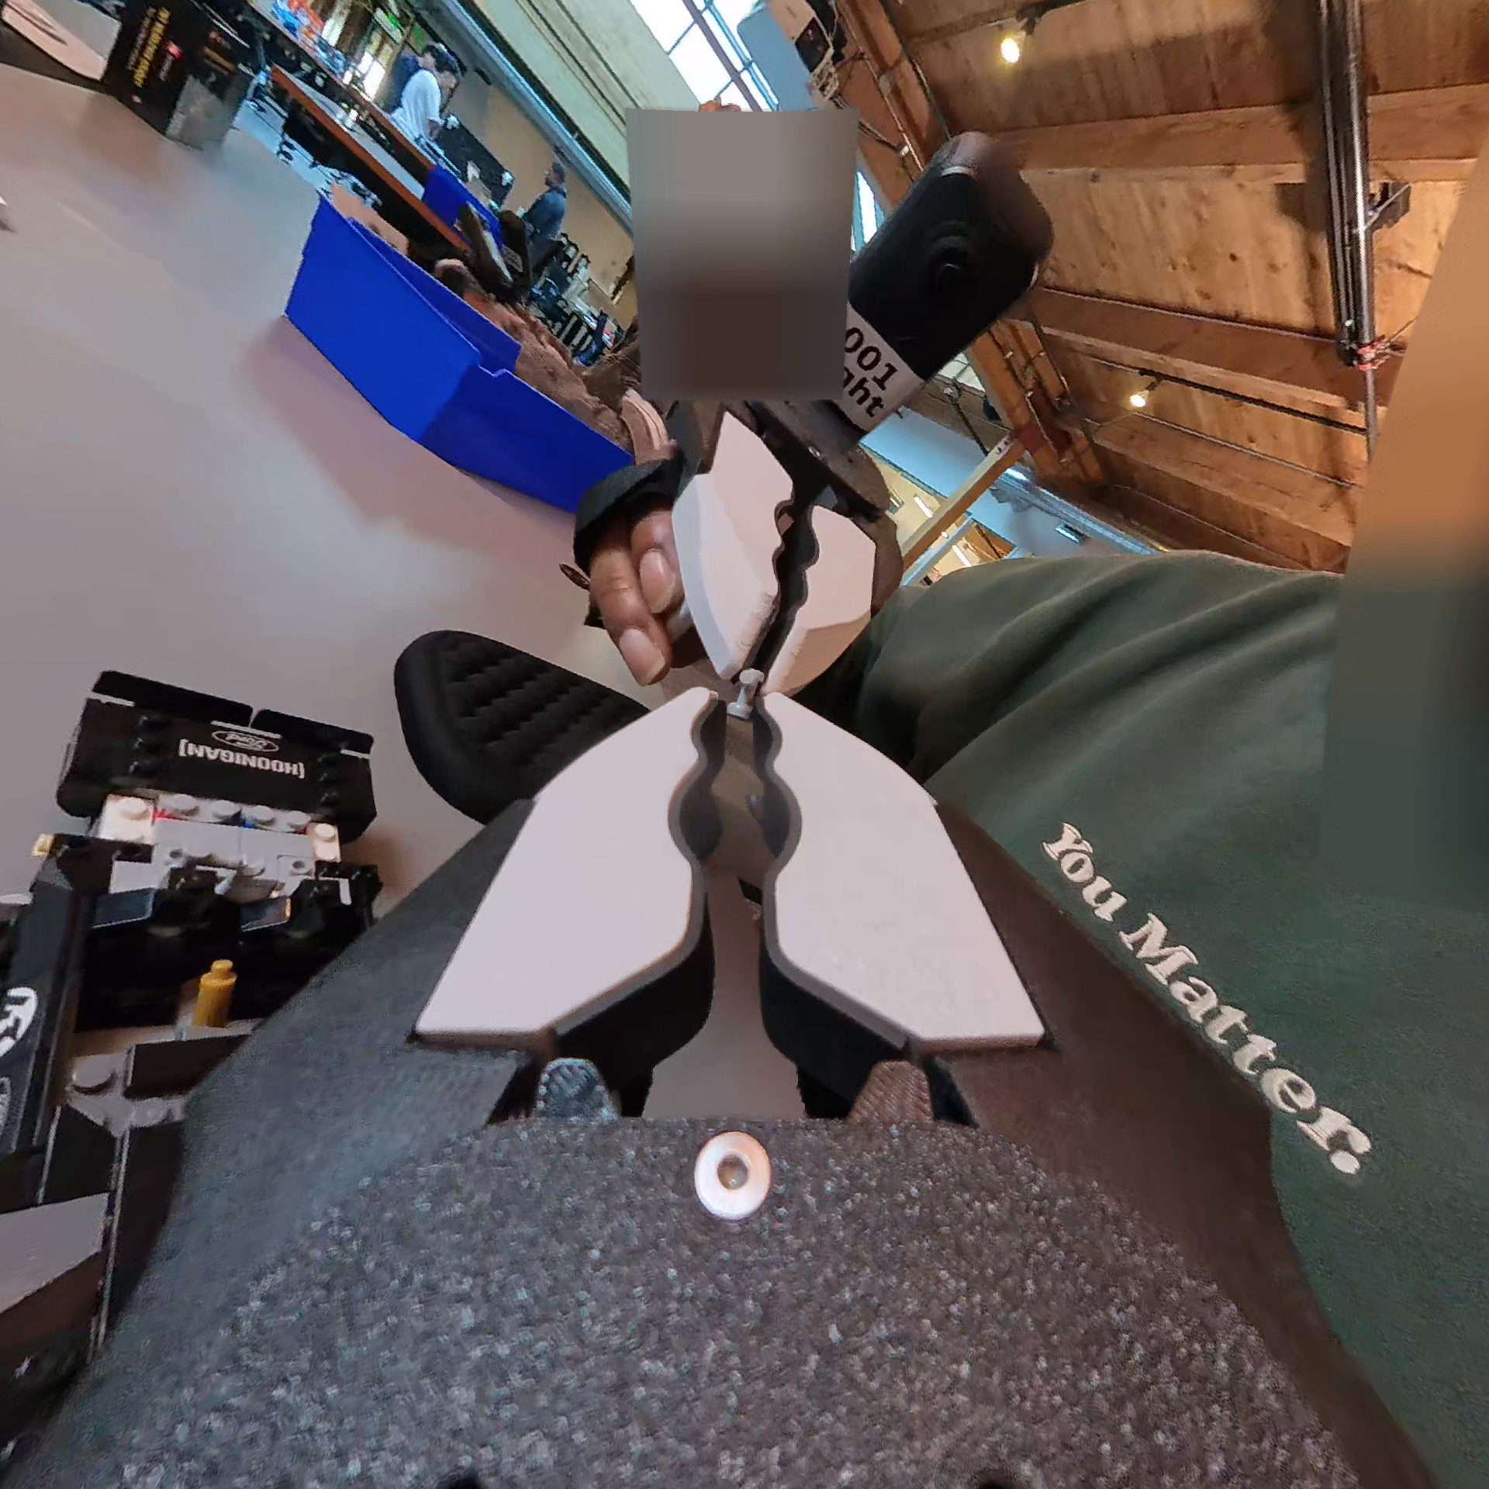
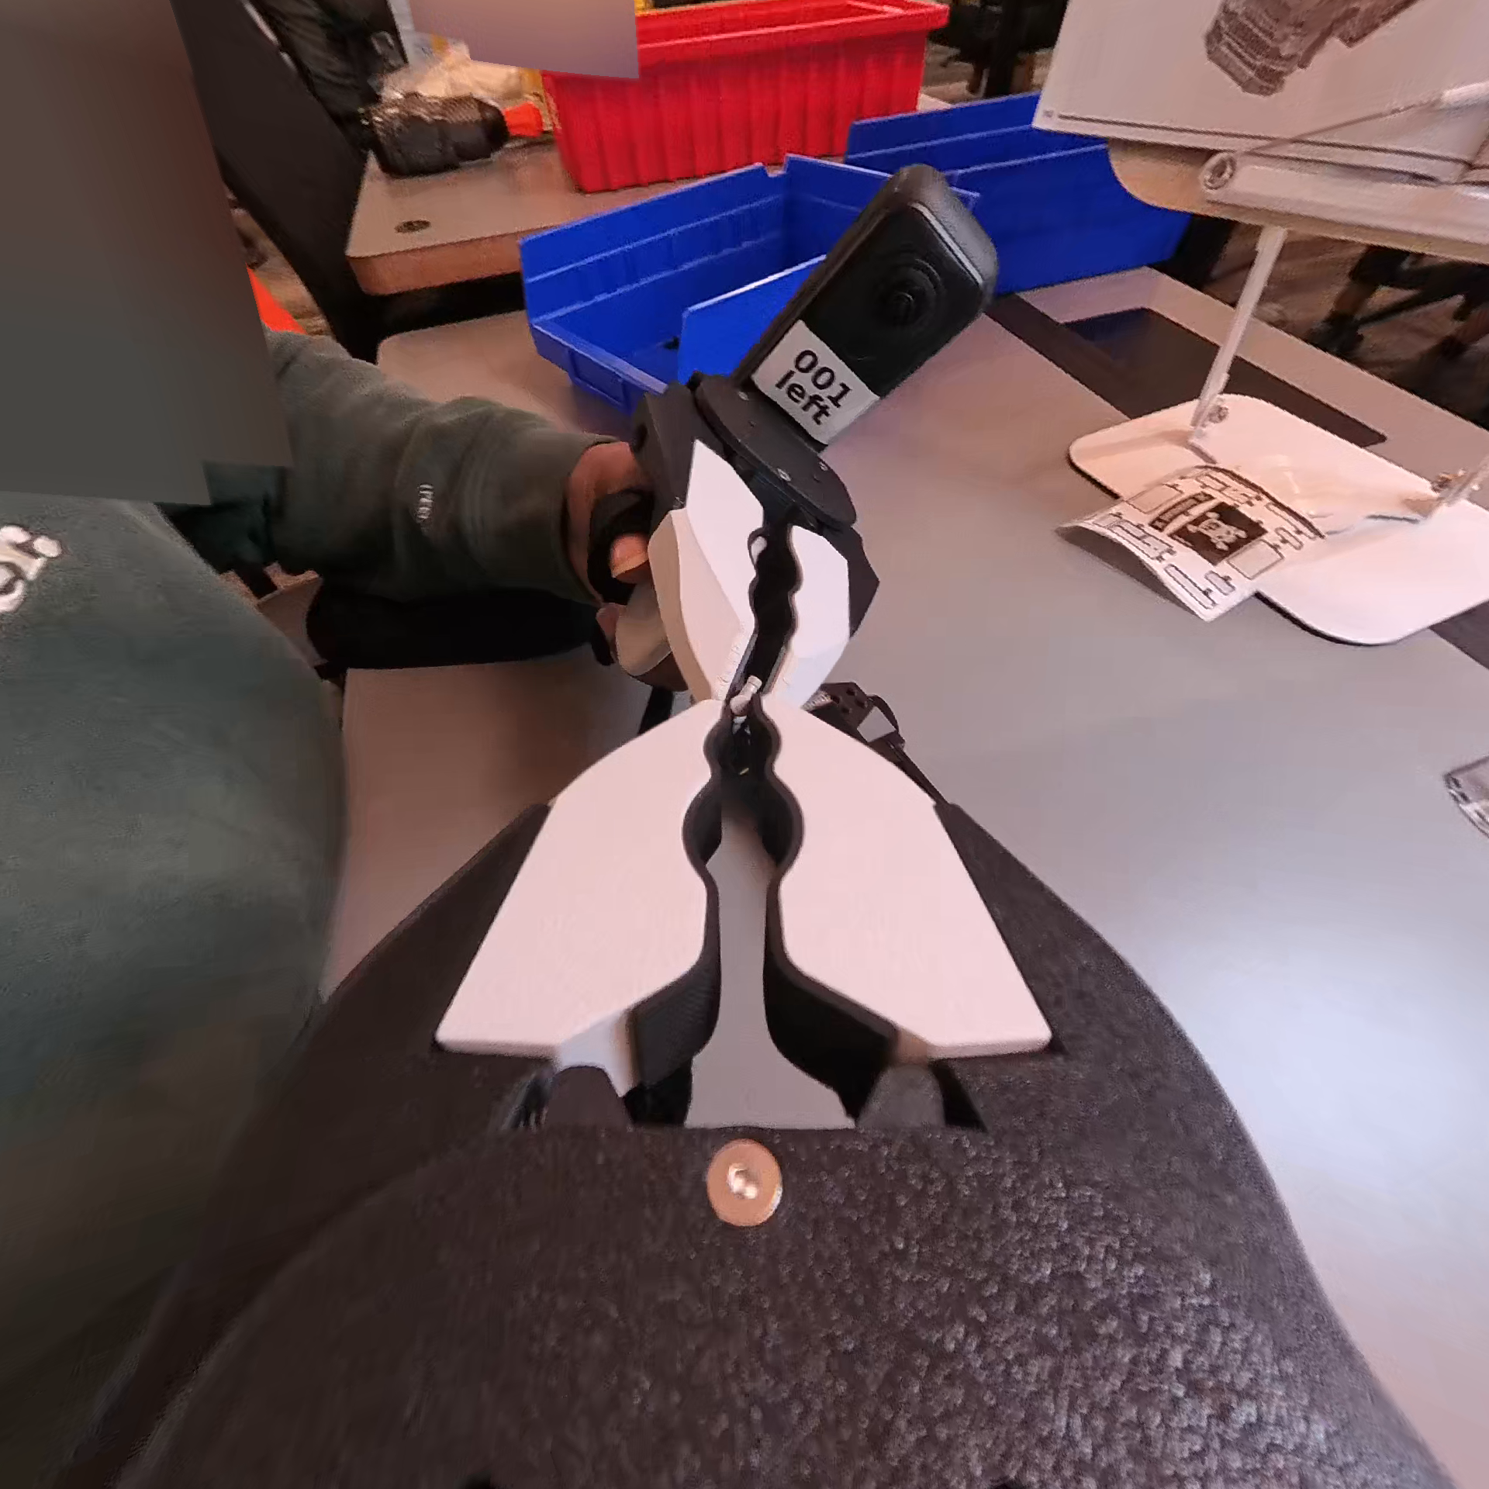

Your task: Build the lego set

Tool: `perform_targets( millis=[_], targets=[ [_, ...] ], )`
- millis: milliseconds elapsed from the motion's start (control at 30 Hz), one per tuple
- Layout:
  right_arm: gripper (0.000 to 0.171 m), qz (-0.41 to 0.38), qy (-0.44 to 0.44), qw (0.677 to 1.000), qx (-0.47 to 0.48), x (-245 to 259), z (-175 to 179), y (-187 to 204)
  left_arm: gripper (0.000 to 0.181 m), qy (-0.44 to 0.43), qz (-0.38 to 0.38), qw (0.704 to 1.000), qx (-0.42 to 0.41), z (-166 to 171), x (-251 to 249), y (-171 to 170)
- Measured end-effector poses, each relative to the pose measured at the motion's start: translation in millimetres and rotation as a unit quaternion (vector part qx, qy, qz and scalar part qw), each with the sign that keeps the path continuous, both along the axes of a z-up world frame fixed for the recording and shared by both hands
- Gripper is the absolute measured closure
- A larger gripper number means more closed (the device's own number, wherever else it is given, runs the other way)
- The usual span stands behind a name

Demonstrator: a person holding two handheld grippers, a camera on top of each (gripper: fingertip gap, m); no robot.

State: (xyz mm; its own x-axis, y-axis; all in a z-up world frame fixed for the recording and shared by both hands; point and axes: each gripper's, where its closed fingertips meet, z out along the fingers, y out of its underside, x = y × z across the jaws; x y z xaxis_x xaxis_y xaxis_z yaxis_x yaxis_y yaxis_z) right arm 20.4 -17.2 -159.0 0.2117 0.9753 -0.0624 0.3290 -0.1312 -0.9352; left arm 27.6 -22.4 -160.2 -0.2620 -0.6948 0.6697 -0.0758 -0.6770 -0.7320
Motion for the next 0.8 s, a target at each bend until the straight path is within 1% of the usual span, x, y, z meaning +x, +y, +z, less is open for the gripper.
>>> perform_targets(
  millis=[167,367,433,533,633,667,700,733,767,800],
  targets=[
    [0.164,0.06,-0.013,0.998,0.013,-2.7,-0.3,-8.7,0.175,-0.01,-0.037,0.999,-0.002,-0.2,-2.9,-6.8],
    [0.167,0.079,-0.036,0.996,0.005,-4.9,-2.8,-9.2,0.175,0.002,-0.039,0.999,0.02,-3.0,-3.5,-9.0],
    [0.167,0.064,-0.039,0.997,-0.001,-5.4,-5.5,-5.4,0.175,0.011,-0.029,0.999,0.023,-5.8,-3.5,-5.8],
    [0.167,0.026,-0.029,0.999,-0.015,-4.9,-9.4,3.4,0.172,0.021,0.008,0.999,0.036,-5.2,-6.8,5.9],
    [0.168,-0.04,-0.035,0.998,-0.023,1.9,-18.9,21.2,0.155,0.067,0.073,0.992,0.084,-7.7,-14.0,25.9],
    [0.168,-0.069,-0.043,0.996,-0.033,5.7,-25.2,29.1,0.151,0.103,0.108,0.982,0.118,-13.7,-19.3,36.8],
    [0.168,-0.099,-0.057,0.993,-0.04,10.1,-33.9,37.0,0.146,0.155,0.144,0.963,0.167,-24.5,-26.7,48.8],
    [0.168,-0.127,-0.071,0.988,-0.046,13.7,-43.6,43.3,0.138,0.214,0.173,0.935,0.223,-37.1,-36.2,59.2],
    [0.168,-0.149,-0.081,0.984,-0.052,15.8,-52.8,47.3,0.13,0.266,0.186,0.907,0.269,-48.9,-45.5,65.0],
    [0.167,-0.168,-0.089,0.98,-0.058,17.1,-61.5,49.9,0.118,0.308,0.182,0.886,0.295,-60.4,-52.6,65.3]
  ],
)
